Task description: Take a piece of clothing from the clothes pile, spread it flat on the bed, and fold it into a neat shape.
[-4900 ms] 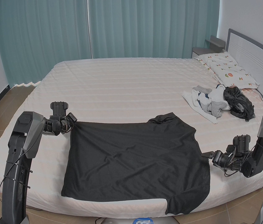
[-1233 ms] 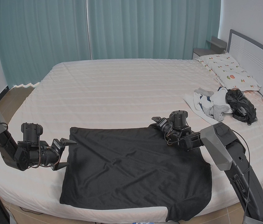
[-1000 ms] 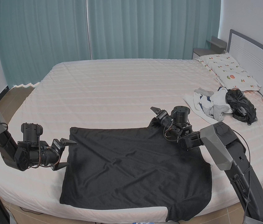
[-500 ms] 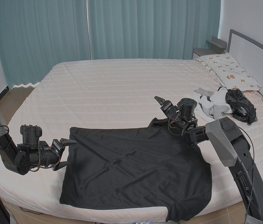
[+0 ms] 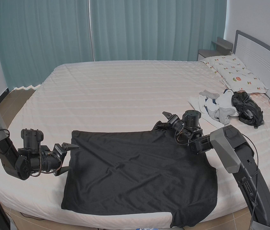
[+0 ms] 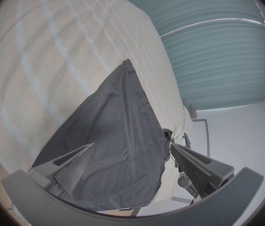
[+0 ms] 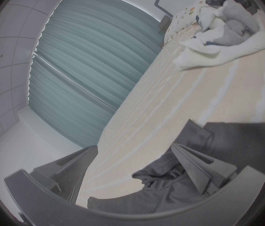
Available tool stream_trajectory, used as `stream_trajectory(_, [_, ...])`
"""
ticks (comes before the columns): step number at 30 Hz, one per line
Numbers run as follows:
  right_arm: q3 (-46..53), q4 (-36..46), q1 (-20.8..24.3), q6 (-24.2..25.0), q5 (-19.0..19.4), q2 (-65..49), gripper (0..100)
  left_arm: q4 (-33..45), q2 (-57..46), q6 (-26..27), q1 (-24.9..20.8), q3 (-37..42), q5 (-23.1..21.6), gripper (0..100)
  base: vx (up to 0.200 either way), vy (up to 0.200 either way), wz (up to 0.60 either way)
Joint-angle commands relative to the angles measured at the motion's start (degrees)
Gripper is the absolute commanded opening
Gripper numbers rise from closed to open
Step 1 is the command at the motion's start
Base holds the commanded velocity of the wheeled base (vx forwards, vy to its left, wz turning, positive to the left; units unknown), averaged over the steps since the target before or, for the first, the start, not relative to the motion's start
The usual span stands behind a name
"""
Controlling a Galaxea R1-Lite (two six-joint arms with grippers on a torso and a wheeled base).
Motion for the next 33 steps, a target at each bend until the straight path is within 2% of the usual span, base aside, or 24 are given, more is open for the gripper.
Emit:
stream_trajectory(1, [0.0,0.1,0.9,-0.1,0.1,1.6,100,0.0,0.2,0.0,-0.1,0.0,0.0,100,0.000,0.000,0.00])
stream_trajectory(12, [0.0,0.2,1.6,0.0,0.0,3.3,100,0.0,0.2,0.0,-0.2,0.1,0.0,100,0.000,0.000,0.00])
stream_trajectory(15, [0.0,0.2,1.6,0.0,-0.8,2.9,100,0.0,0.2,0.0,-0.2,0.1,0.0,100,0.000,0.000,0.00])
stream_trajectory(19, [0.0,1.6,1.1,0.0,-4.1,-0.3,100,0.0,0.2,0.0,-0.2,0.1,0.0,100,0.000,0.000,0.00])
stream_trajectory(25, [5.3,3.6,0.9,-0.1,-4.1,-2.9,100,0.0,0.2,0.0,-0.2,0.1,0.0,100,0.000,0.000,0.00])
stream_trajectory(33, [6.5,6.2,0.9,-0.1,-3.8,-3.2,100,0.0,0.2,0.0,-0.2,0.0,-0.1,100,0.000,0.000,0.00])
